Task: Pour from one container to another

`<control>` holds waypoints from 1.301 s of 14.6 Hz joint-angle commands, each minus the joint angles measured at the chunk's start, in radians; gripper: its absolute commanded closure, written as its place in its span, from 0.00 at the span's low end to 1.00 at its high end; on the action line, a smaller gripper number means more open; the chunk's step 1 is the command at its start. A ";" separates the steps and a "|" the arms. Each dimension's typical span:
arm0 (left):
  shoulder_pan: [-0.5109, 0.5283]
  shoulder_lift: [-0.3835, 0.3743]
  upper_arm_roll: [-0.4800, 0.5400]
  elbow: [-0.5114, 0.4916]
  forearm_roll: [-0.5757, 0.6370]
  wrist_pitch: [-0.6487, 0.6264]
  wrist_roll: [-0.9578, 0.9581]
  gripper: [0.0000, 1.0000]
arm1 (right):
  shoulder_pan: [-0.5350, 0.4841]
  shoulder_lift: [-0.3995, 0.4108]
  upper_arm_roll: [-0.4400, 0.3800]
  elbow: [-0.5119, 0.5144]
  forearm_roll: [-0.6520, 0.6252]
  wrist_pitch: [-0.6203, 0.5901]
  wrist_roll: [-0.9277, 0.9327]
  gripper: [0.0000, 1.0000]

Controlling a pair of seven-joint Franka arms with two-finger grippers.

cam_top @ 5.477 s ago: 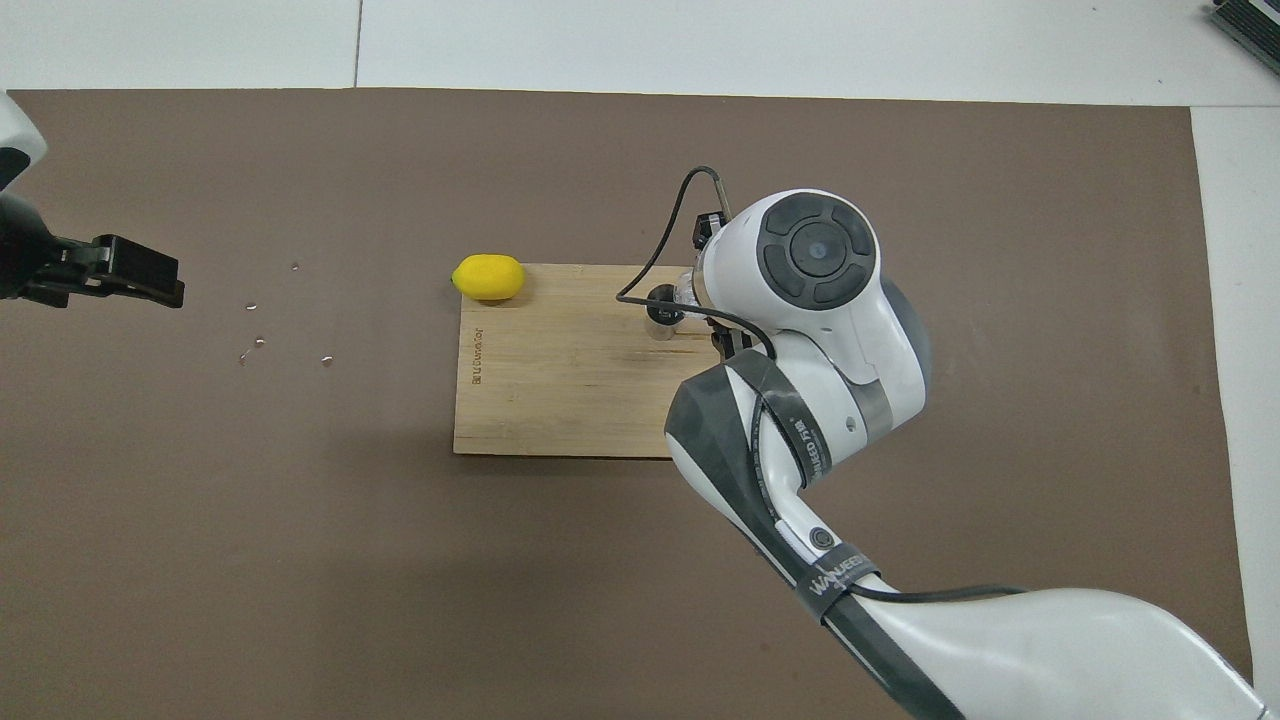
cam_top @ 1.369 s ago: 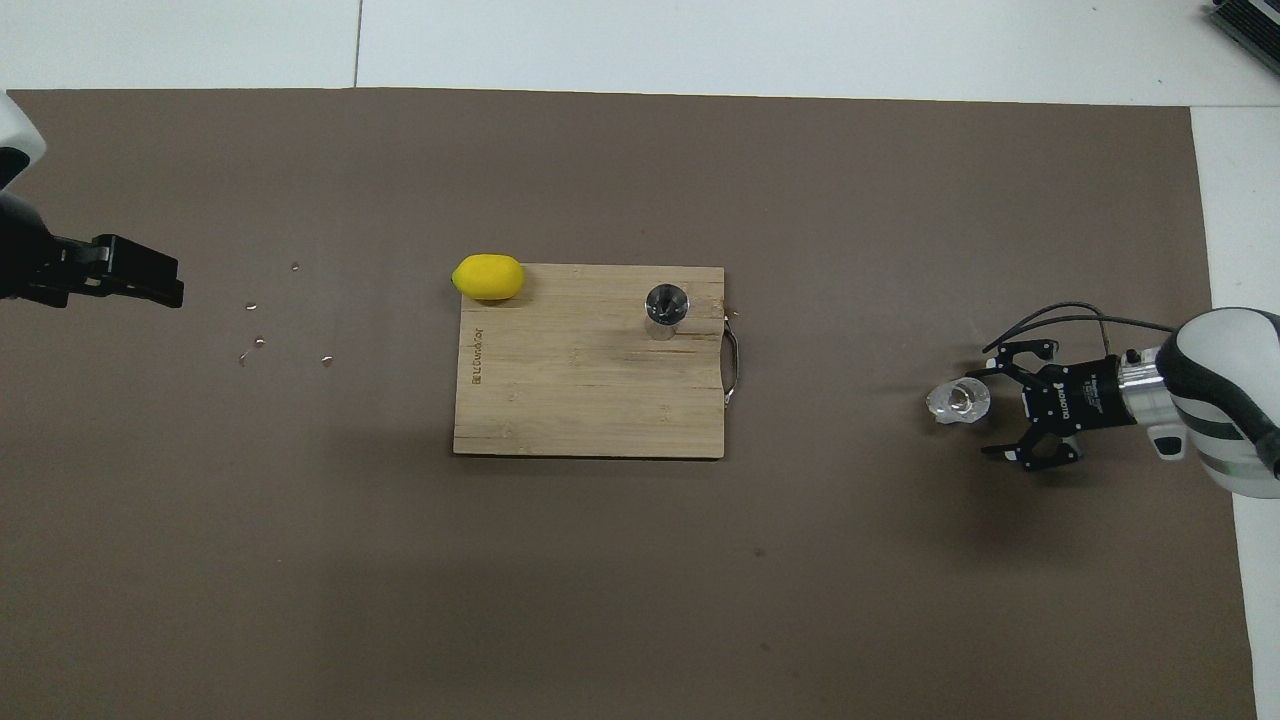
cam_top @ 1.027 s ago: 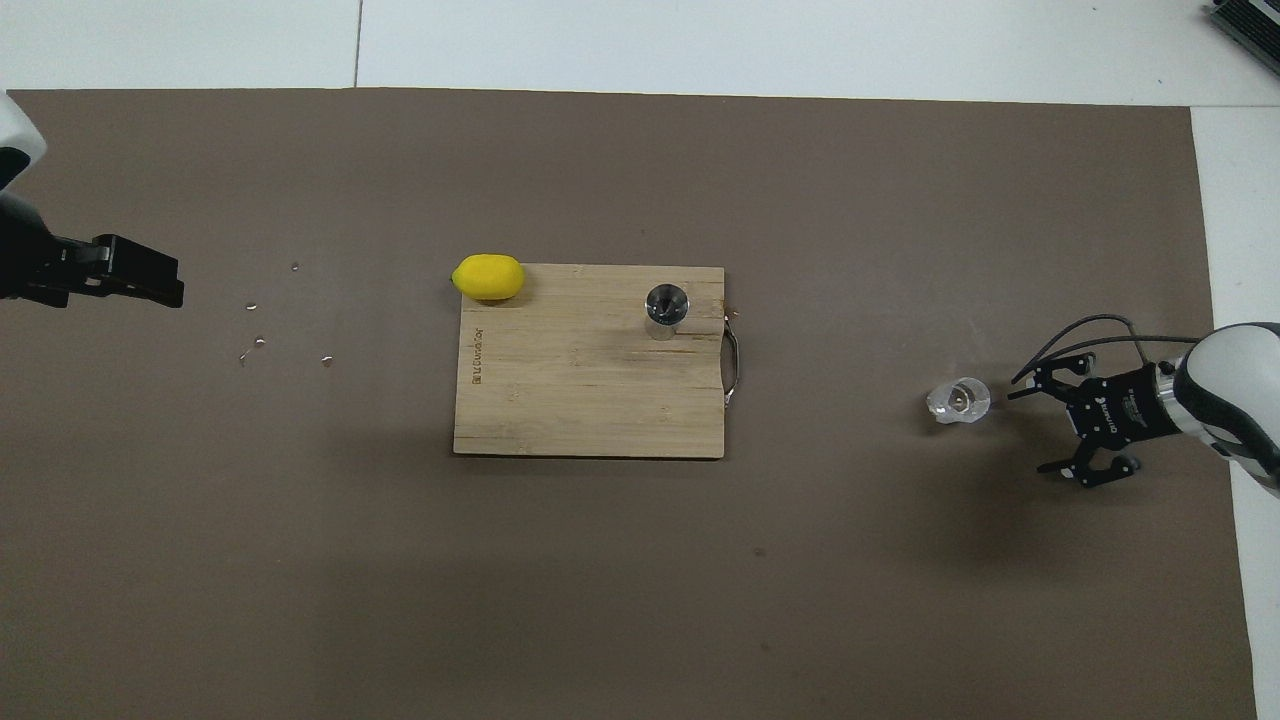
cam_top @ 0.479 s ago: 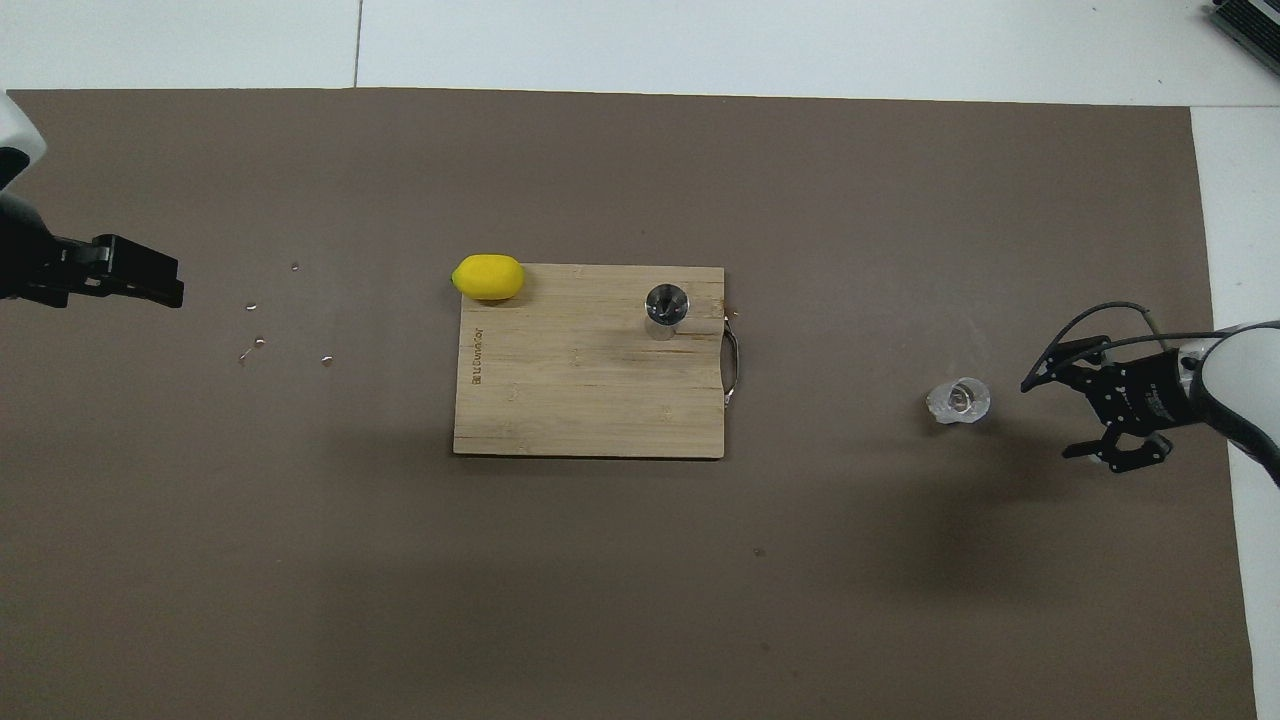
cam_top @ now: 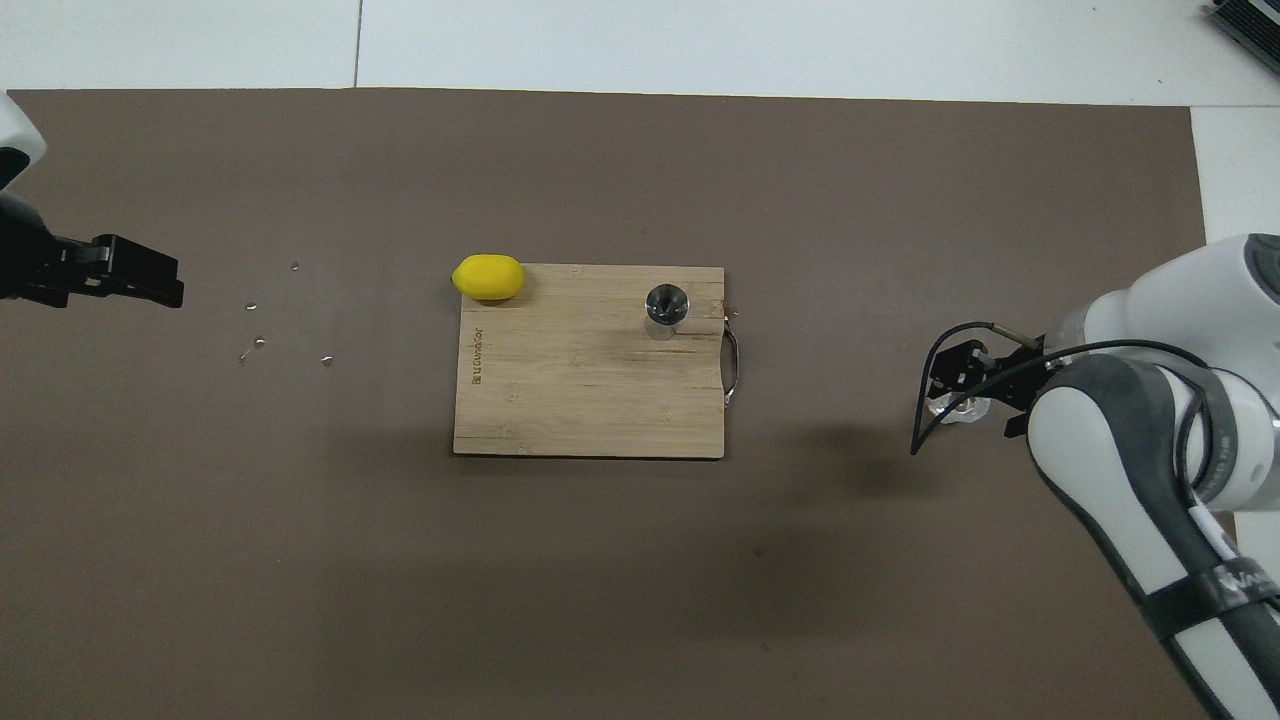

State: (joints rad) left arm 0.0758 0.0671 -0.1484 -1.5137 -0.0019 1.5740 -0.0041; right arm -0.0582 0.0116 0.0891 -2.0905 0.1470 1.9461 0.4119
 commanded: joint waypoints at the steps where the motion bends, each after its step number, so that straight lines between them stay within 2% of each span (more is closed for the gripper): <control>1: 0.012 -0.027 -0.006 -0.034 0.016 0.020 -0.008 0.00 | 0.009 -0.047 -0.002 0.038 -0.029 -0.048 -0.059 0.00; 7: 0.010 -0.027 -0.006 -0.036 0.016 0.020 -0.008 0.00 | 0.008 -0.044 0.000 0.317 -0.080 -0.252 -0.061 0.00; 10: 0.012 -0.027 -0.006 -0.034 0.016 0.020 -0.008 0.00 | 0.018 -0.050 0.009 0.366 -0.125 -0.298 -0.070 0.00; 13: 0.010 -0.027 -0.006 -0.036 0.016 0.020 -0.010 0.00 | 0.020 -0.044 0.015 0.383 -0.161 -0.292 -0.076 0.00; 15: 0.012 -0.027 -0.006 -0.036 0.016 0.020 -0.008 0.00 | 0.020 -0.024 0.017 0.434 -0.220 -0.323 -0.102 0.00; 19: 0.012 -0.027 -0.006 -0.036 0.016 0.020 -0.008 0.00 | 0.021 -0.002 0.018 0.487 -0.212 -0.378 -0.117 0.00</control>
State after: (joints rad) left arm 0.0759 0.0671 -0.1484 -1.5137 -0.0019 1.5740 -0.0042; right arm -0.0344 -0.0203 0.1008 -1.6550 -0.0501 1.6171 0.3294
